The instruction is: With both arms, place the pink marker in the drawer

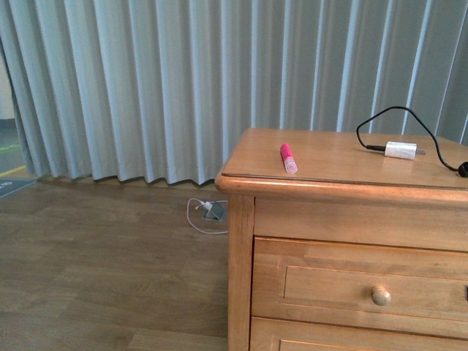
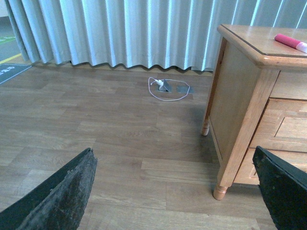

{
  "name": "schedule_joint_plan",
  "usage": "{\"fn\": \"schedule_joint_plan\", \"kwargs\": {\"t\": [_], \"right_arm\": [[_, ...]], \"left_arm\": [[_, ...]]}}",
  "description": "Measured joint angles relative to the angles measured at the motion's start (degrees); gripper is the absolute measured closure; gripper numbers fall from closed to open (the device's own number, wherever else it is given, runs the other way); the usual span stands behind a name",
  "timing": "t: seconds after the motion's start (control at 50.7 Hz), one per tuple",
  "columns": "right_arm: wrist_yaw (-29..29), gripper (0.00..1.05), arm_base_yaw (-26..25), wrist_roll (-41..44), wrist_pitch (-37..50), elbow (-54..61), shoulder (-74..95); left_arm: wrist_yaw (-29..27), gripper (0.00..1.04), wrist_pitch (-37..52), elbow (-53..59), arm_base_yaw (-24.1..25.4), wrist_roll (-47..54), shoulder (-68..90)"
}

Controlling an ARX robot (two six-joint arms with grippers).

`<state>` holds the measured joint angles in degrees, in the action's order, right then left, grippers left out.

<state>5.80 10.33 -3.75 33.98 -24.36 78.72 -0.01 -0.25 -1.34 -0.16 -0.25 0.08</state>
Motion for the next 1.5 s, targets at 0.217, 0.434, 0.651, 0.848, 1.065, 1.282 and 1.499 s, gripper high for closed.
{"fn": "schedule_joint_plan", "kwargs": {"t": [0.217, 0.434, 0.651, 0.848, 1.065, 1.282, 1.499], "right_arm": [[4.26, 0.08, 1.75, -0.59, 5.70, -10.73, 20.72], [7.28, 0.08, 1.64, -0.57, 10.38, -19.45, 34.77], [7.63, 0.08, -0.15, 0.26, 11.87, -25.29, 42.34], [7.32, 0.08, -1.60, 0.90, 11.91, -28.63, 46.34], [7.54, 0.08, -1.73, 0.90, 11.34, -30.01, 48.68], [7.56, 0.08, -1.73, 0.15, 12.55, -30.18, 49.29], [6.71, 0.08, -1.14, -0.68, 14.03, -29.00, 48.33]], "left_arm": [[0.00, 0.06, 0.00, 0.00, 0.00, 0.00, 0.00], [0.00, 0.06, 0.00, 0.00, 0.00, 0.00, 0.00], [0.00, 0.06, 0.00, 0.00, 0.00, 0.00, 0.00], [0.00, 0.06, 0.00, 0.00, 0.00, 0.00, 0.00], [0.00, 0.06, 0.00, 0.00, 0.00, 0.00, 0.00], [0.00, 0.06, 0.00, 0.00, 0.00, 0.00, 0.00], [0.00, 0.06, 0.00, 0.00, 0.00, 0.00, 0.00]]}}
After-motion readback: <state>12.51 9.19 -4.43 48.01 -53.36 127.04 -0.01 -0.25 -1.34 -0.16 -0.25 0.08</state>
